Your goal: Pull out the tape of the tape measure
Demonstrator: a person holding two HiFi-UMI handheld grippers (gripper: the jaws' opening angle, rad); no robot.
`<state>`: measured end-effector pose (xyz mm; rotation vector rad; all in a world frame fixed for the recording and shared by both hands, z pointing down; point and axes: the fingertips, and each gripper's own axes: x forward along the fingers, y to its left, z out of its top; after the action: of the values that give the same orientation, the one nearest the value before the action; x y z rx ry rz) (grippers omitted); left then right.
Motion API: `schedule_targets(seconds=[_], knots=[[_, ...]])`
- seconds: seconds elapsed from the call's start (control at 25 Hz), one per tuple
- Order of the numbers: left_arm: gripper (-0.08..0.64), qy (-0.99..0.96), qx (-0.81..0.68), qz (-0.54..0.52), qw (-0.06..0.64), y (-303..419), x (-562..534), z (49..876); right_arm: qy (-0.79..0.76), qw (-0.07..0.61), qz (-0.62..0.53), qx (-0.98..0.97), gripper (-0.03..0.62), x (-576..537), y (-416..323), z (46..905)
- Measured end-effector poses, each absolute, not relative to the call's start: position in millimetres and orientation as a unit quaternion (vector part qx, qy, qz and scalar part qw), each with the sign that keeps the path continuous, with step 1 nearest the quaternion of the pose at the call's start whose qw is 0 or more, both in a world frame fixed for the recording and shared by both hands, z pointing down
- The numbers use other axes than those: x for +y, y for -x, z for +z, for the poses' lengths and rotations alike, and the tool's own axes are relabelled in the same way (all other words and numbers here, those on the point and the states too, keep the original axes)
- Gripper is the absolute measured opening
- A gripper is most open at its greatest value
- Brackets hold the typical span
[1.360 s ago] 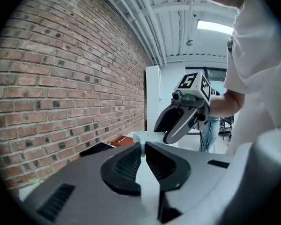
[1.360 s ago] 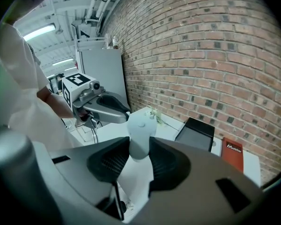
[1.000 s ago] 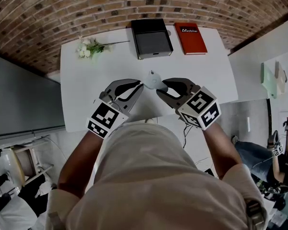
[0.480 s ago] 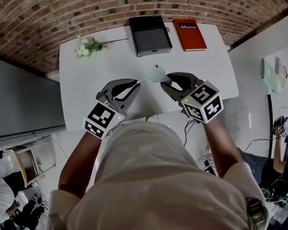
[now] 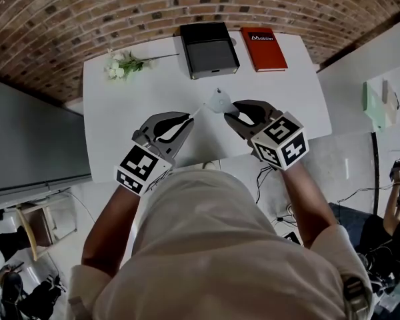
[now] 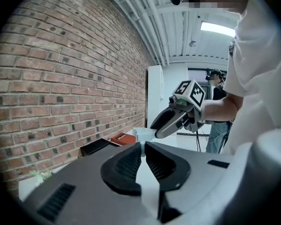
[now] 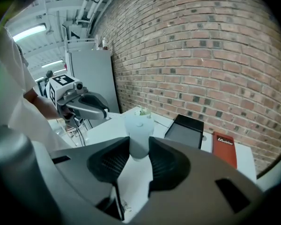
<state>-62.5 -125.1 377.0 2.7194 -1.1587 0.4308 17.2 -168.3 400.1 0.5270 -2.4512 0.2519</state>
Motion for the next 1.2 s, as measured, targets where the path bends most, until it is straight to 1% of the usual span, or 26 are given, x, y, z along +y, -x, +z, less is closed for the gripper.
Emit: schedule_targets(seconds=[1.2], knots=[[0.026, -0.906, -0.384, 0.144, 0.100, 72, -115, 382, -0.239, 0.299, 0.119, -0.916, 0.130, -201, -43, 412]])
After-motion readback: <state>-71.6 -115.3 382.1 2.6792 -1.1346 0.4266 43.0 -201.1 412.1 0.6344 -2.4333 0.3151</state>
